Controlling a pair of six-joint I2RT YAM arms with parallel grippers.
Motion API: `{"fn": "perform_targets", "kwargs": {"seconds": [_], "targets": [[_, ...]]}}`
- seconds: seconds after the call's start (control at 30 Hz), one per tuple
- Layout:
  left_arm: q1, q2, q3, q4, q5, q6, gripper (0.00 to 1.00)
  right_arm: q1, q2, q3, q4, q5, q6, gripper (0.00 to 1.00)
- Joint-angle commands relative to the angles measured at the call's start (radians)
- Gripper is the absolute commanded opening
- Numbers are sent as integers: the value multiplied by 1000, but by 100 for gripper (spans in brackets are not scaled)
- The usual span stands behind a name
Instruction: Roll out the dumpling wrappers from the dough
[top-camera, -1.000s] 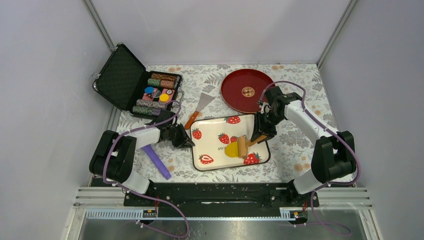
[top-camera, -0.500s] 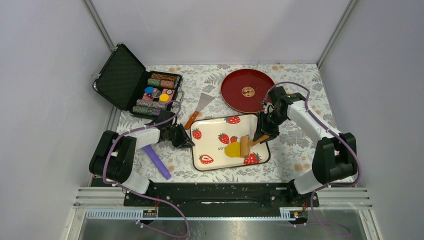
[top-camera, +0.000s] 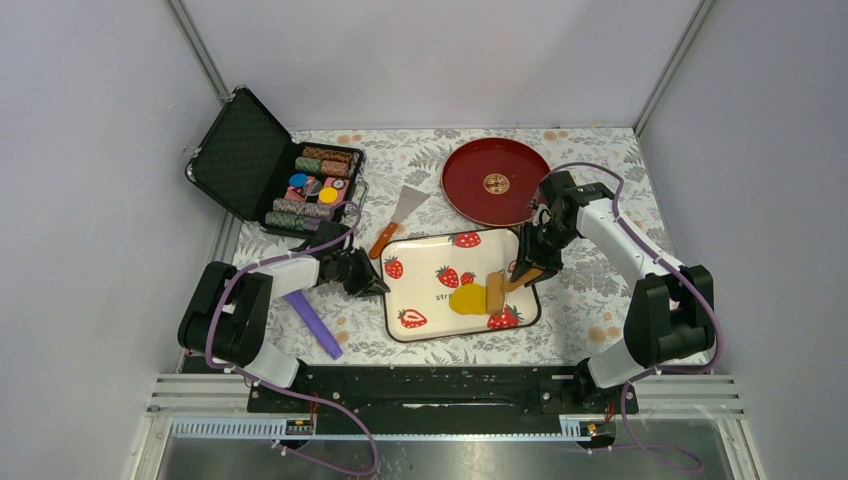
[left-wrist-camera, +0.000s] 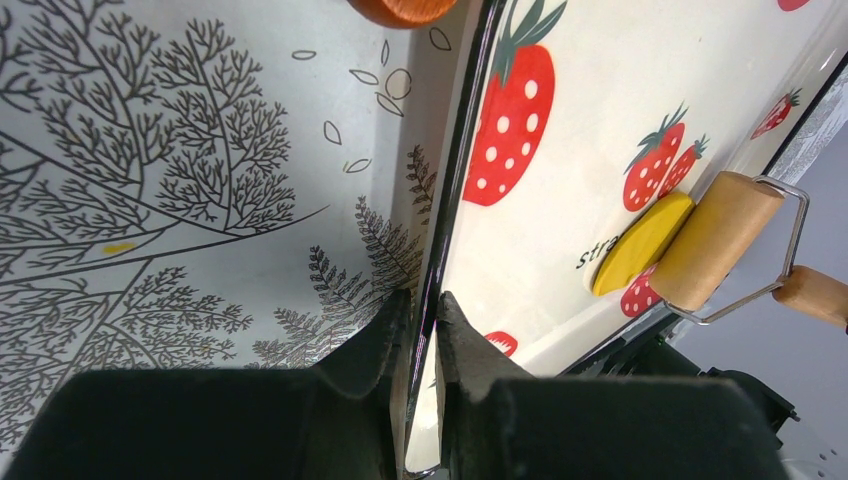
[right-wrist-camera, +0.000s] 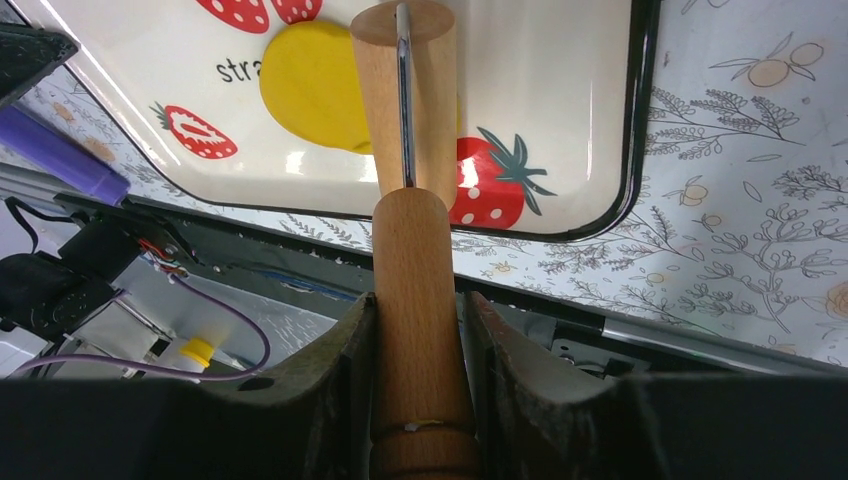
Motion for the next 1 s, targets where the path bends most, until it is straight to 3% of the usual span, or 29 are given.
{"fn": "perform_targets", "kwargs": {"seconds": [0.0, 0.37, 0.6, 0.8, 0.97], "targets": [[28, 36, -53, -87, -197, 32, 0, -30, 83, -74, -124, 570, -51, 0], [31, 37, -54, -86, -193, 32, 0, -30, 87, -48, -122, 545, -68, 0], [31, 41, -52, -86, -193, 32, 0, -20, 8, 89, -133, 381, -115, 0], [32, 46, -50, -87, -191, 35, 0, 71, -17, 270, -113, 244, -112, 0], [31, 48, -49, -88, -189, 35, 0, 184, 105, 396, -108, 212, -90, 0]]}}
